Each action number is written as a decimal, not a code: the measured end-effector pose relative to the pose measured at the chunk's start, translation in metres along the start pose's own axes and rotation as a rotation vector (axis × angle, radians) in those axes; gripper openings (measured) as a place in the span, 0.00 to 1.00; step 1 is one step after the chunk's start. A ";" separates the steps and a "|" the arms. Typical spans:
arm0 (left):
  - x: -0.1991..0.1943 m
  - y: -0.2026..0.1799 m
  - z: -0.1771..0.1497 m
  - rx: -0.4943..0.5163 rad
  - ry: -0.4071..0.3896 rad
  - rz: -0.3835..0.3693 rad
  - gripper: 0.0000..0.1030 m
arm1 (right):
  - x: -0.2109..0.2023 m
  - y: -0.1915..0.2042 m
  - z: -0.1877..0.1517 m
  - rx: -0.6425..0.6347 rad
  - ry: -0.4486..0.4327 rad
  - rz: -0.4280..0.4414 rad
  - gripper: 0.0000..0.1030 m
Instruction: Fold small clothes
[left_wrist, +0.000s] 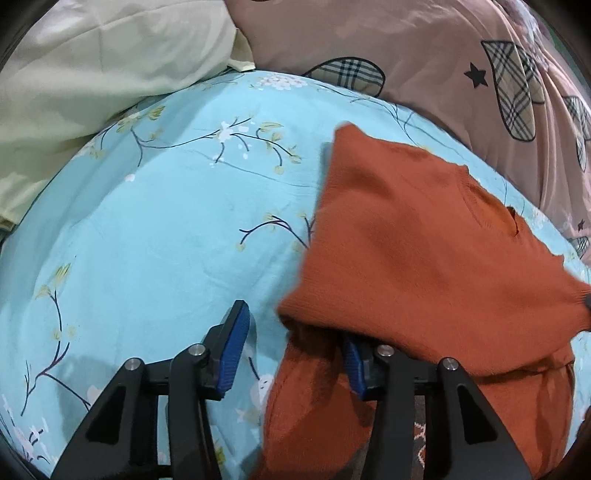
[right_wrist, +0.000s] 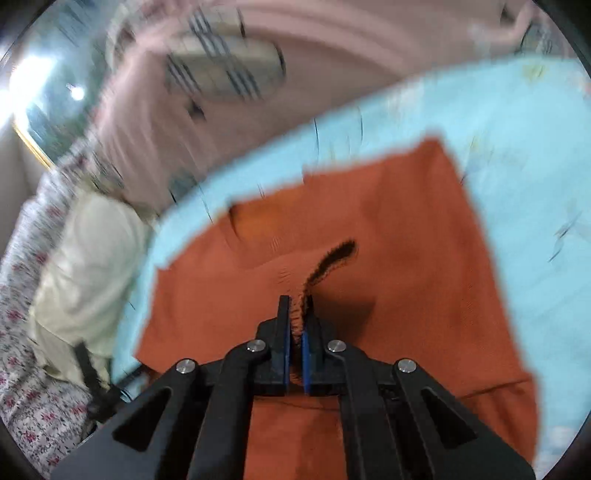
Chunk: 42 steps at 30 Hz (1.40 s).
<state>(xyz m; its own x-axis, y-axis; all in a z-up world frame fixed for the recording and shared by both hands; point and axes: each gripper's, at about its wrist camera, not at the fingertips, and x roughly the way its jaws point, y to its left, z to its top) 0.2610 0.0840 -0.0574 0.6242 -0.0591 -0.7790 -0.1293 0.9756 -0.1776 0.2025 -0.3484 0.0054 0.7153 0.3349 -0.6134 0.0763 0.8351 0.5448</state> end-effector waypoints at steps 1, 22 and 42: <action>0.000 0.001 -0.001 -0.008 -0.002 -0.001 0.46 | -0.013 -0.004 0.003 0.003 -0.037 -0.017 0.05; -0.009 0.026 -0.013 -0.142 -0.051 -0.102 0.45 | 0.108 0.119 -0.004 -0.230 0.223 0.170 0.56; -0.041 0.024 -0.013 -0.085 -0.082 -0.199 0.48 | 0.207 0.198 0.006 -0.225 0.234 0.311 0.56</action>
<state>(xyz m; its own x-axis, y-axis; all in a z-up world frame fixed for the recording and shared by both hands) 0.2222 0.1074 -0.0382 0.7039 -0.2276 -0.6728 -0.0595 0.9250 -0.3753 0.3703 -0.1161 -0.0098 0.5017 0.6533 -0.5669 -0.2893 0.7444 0.6018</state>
